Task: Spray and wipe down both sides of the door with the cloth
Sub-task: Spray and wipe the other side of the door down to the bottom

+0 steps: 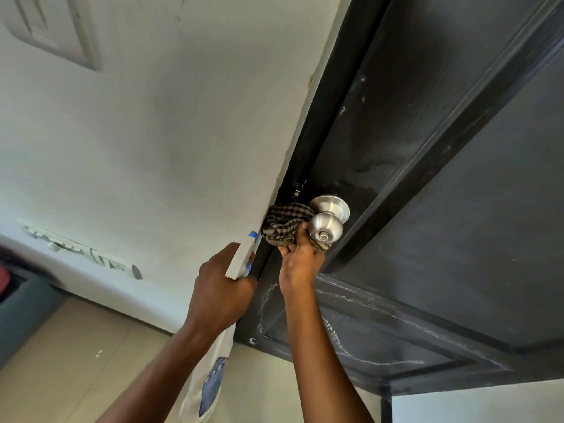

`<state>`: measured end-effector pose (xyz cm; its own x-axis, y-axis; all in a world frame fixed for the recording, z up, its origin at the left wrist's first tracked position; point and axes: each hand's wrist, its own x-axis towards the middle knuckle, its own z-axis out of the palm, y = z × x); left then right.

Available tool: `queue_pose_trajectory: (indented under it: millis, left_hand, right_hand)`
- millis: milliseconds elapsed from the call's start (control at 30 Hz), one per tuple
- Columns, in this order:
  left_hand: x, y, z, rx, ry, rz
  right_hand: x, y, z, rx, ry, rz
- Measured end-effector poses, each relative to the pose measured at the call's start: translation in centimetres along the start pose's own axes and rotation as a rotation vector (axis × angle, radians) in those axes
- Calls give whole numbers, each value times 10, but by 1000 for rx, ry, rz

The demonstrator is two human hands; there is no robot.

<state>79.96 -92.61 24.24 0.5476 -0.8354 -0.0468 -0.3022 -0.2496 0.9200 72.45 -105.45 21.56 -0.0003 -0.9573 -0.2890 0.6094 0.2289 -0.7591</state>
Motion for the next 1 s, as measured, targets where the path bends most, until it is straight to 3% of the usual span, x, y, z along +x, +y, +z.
queue_pose_trajectory:
  millis: [400,667,1000]
  left_hand:
    - [4,8,11,-48,-53,27]
    - [11,8,15,-139,-43,15]
    - [13,-5,11,-160,-37,-28]
  right_hand:
    - [5,-22,-32,-666,-145,-83]
    - [-29,-24,-94,-292,189,29]
    - [-47,-41,-6,-47,143,184]
